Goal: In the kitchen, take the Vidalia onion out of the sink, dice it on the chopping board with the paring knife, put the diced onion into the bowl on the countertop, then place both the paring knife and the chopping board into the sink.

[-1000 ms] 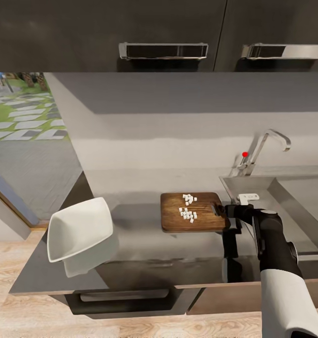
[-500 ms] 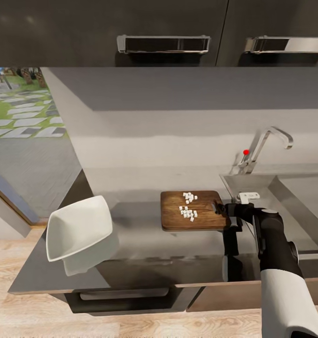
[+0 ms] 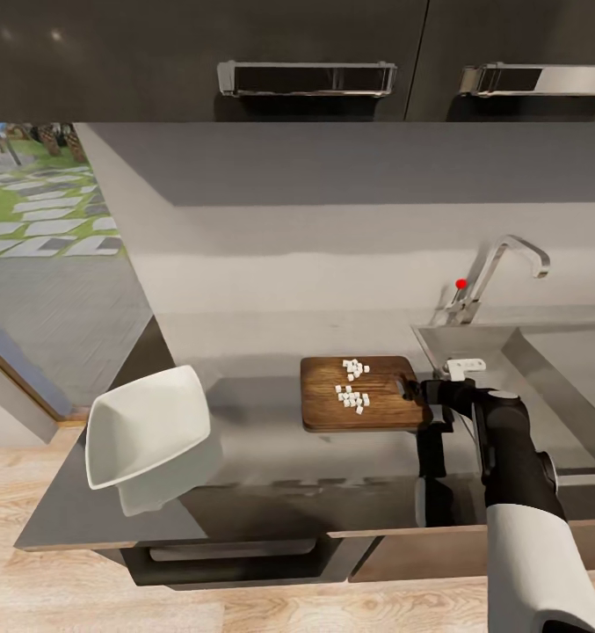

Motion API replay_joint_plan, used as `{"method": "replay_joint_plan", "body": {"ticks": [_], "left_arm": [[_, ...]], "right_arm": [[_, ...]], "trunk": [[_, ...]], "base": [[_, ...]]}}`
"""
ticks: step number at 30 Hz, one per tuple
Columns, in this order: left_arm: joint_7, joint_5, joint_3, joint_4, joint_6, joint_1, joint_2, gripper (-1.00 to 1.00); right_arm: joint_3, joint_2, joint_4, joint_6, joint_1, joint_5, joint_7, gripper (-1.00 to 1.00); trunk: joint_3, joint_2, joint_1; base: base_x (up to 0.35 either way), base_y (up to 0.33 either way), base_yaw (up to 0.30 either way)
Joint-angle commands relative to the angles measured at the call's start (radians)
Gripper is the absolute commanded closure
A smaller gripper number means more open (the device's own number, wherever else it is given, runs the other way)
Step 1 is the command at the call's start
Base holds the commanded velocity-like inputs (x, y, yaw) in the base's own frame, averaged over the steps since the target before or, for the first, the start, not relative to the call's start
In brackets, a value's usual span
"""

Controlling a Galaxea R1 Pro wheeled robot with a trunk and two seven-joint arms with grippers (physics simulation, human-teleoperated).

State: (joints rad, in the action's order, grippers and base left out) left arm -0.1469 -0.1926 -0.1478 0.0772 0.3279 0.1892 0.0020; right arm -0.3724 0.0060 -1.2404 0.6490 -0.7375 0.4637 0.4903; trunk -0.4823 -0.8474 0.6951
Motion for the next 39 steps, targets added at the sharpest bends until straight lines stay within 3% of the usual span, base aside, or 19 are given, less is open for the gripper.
{"method": "replay_joint_plan", "body": {"ticks": [1, 8, 39], "left_arm": [[0.000, -0.008, -0.009, 0.004, 0.007, 0.002, 0.000, -1.00], [0.000, -0.008, -0.009, 0.004, 0.007, 0.001, 0.000, -1.00], [0.000, -0.008, -0.009, 0.004, 0.007, 0.001, -0.001, -1.00]], "right_arm": [[-0.002, 0.003, 0.048, 0.004, -0.001, 0.019, 0.012, -1.00], [-0.002, 0.037, 0.055, 0.003, 0.000, 0.085, 0.014, -1.00], [-0.002, 0.042, 0.102, 0.001, -0.002, 0.113, 0.013, -1.00]], "trunk": [[-0.001, -0.001, 0.000], [-0.001, -0.001, 0.000], [-0.001, -0.001, 0.000]], "base": [[0.000, 0.000, 0.000], [0.000, 0.000, 0.000], [0.000, 0.000, 0.000]]}}
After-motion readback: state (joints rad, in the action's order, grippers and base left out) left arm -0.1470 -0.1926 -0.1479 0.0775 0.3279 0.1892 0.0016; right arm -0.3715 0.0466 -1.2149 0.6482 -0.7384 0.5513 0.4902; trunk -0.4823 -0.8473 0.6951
